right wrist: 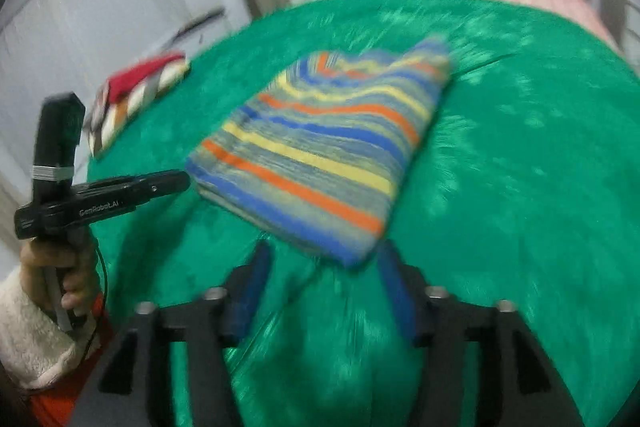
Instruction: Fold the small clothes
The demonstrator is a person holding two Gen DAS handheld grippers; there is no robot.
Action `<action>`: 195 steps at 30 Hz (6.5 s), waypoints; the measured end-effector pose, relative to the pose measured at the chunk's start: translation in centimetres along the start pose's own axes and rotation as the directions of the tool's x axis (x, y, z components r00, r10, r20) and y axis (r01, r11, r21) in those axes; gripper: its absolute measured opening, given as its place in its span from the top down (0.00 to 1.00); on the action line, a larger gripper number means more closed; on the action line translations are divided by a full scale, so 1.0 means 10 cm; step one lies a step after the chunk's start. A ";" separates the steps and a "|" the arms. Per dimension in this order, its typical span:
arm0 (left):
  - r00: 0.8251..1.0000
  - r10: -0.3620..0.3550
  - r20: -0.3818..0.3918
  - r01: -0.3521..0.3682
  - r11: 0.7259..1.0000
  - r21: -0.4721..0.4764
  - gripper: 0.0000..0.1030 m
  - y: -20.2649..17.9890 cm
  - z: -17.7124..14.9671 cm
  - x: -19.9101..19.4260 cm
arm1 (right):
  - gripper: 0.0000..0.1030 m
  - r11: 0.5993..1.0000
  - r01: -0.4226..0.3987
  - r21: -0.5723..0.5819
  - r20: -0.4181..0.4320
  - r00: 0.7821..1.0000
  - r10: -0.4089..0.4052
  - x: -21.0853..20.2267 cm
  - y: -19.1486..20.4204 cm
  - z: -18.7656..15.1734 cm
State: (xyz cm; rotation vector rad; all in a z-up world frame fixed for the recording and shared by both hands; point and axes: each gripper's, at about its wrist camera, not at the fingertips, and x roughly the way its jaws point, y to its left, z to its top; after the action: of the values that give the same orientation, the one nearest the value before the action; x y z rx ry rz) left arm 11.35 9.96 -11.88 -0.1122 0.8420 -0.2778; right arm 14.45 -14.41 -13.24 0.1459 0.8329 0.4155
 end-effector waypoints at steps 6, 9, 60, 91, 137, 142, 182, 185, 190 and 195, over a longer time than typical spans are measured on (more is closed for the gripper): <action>0.988 0.136 0.076 -0.132 0.989 -0.060 0.06 0.32 -0.08 -0.05 | 0.22 0.969 0.239 0.062 0.139 0.959 -0.246 -0.52 -0.05 -0.48; 0.986 0.163 0.045 -0.158 0.983 -0.097 0.06 0.46 -0.19 0.11 | 0.16 0.934 0.339 0.113 0.131 0.927 -0.353 -0.59 -0.21 -0.58; 0.969 0.244 0.030 -0.244 0.969 0.035 0.00 0.37 -0.41 0.34 | 0.00 0.893 0.383 0.236 0.088 0.907 -0.412 -0.26 -0.61 -0.82; 0.967 0.251 0.036 -0.252 0.967 0.038 0.00 0.39 -0.38 0.36 | 0.00 0.892 0.384 0.237 0.089 0.906 -0.413 -0.25 -0.61 -0.83; 0.988 0.142 0.065 -0.149 0.980 0.132 0.08 0.03 1.35 0.95 | 0.03 0.933 0.312 0.181 0.042 0.945 -0.324 0.74 -0.57 1.42; 0.951 0.168 0.261 -0.200 0.975 0.099 0.00 -0.14 1.14 0.32 | 0.02 0.919 0.385 0.081 0.124 0.911 -0.393 0.20 -0.19 1.02; 0.975 0.195 0.109 -0.209 0.967 0.145 0.00 -0.64 0.57 -0.83 | 0.01 0.889 0.443 0.113 0.024 0.894 -0.448 -0.79 0.62 0.43; 0.976 0.193 0.103 -0.205 0.971 0.126 0.00 -0.63 0.56 -0.81 | 0.01 0.896 0.427 0.126 0.042 0.900 -0.434 -0.93 0.69 0.46; 0.975 0.204 0.084 -0.214 0.968 0.134 0.00 -0.69 0.54 -0.72 | 0.01 0.893 0.440 0.094 0.055 0.894 -0.446 -0.98 0.78 0.47; 0.974 0.207 0.092 -0.219 0.963 0.157 0.00 -0.73 0.50 -0.71 | 0.01 0.879 0.466 0.103 0.034 0.881 -0.471 -0.94 0.71 0.40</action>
State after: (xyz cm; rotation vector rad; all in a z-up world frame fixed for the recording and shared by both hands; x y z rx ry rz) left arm 9.17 4.90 -1.96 0.1237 0.7459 -0.1393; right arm 9.67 -11.68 -2.11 0.0369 0.7997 -0.0868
